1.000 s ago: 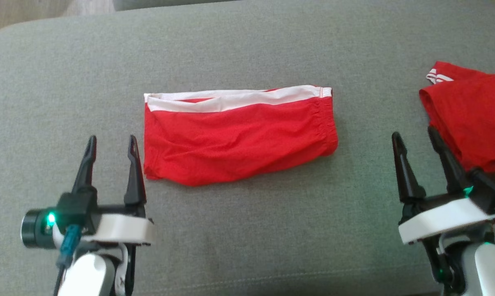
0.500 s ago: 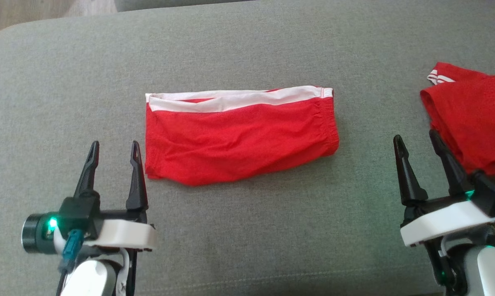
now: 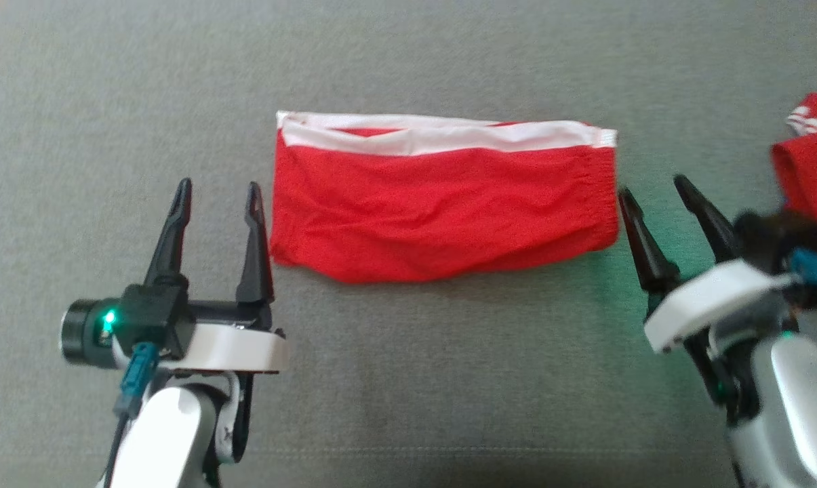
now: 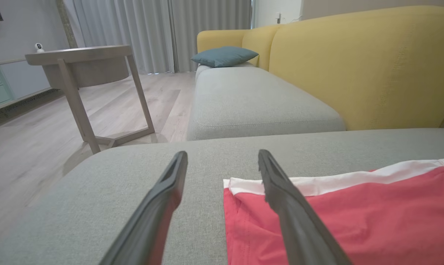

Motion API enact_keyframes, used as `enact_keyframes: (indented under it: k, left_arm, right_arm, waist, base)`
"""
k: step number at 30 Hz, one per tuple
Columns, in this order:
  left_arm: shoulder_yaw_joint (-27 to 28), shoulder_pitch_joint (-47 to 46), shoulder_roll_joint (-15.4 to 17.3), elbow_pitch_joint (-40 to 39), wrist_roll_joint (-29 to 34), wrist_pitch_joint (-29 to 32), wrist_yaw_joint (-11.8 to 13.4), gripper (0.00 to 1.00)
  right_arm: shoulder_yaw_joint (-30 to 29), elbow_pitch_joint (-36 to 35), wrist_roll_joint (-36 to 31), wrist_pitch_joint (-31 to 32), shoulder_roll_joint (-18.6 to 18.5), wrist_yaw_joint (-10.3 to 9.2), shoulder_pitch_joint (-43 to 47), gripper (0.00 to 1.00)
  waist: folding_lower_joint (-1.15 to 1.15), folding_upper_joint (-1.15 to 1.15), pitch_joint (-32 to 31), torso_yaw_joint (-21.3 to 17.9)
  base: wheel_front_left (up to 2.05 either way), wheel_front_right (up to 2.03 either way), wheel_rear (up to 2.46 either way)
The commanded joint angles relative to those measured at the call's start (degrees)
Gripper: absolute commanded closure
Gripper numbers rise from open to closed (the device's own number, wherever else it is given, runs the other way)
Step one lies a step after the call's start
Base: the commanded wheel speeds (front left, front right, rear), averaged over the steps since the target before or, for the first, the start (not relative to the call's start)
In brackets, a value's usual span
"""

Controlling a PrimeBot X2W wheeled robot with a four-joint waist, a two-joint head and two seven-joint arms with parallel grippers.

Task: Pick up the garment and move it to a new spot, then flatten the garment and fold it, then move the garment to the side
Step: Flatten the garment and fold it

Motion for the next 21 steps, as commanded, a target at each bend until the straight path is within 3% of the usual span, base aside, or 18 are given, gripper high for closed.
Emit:
enact_keyframes:
  k: [1,12,20,21]
  left_arm:
    - [1.71,-2.11,0.20,-1.08,0.39,-0.82,-0.36,0.00]
    - [1.01,-4.70,-1.40,1.82,0.13,-2.43,-1.11,0.00]
    - [0.96,-6.31,-2.03,3.16,0.16,-2.94,-1.78,0.00]
    - [0.91,-6.42,-2.13,3.20,0.22,-2.97,-1.81,0.00]
  right_arm:
    - [2.02,-0.94,1.05,1.32,-1.45,0.37,-2.75,0.00]
    - [1.14,6.01,4.44,14.50,-4.06,0.37,-8.47,0.00]
    - [1.95,8.31,12.81,25.47,-5.58,0.37,-10.72,0.00]
    - [1.95,8.44,13.92,26.28,-5.65,0.37,-10.97,0.20]
  waist:
    - [0.00,0.00,2.07,1.96]
    - [0.00,0.00,4.43,4.18]
    - [0.00,0.00,6.06,4.63]
    - [0.00,0.00,6.19,4.67]
  base:
    - [0.00,0.00,0.00]
    - [0.00,0.00,0.00]
    - [0.00,0.00,0.00]
    - [0.00,0.00,0.00]
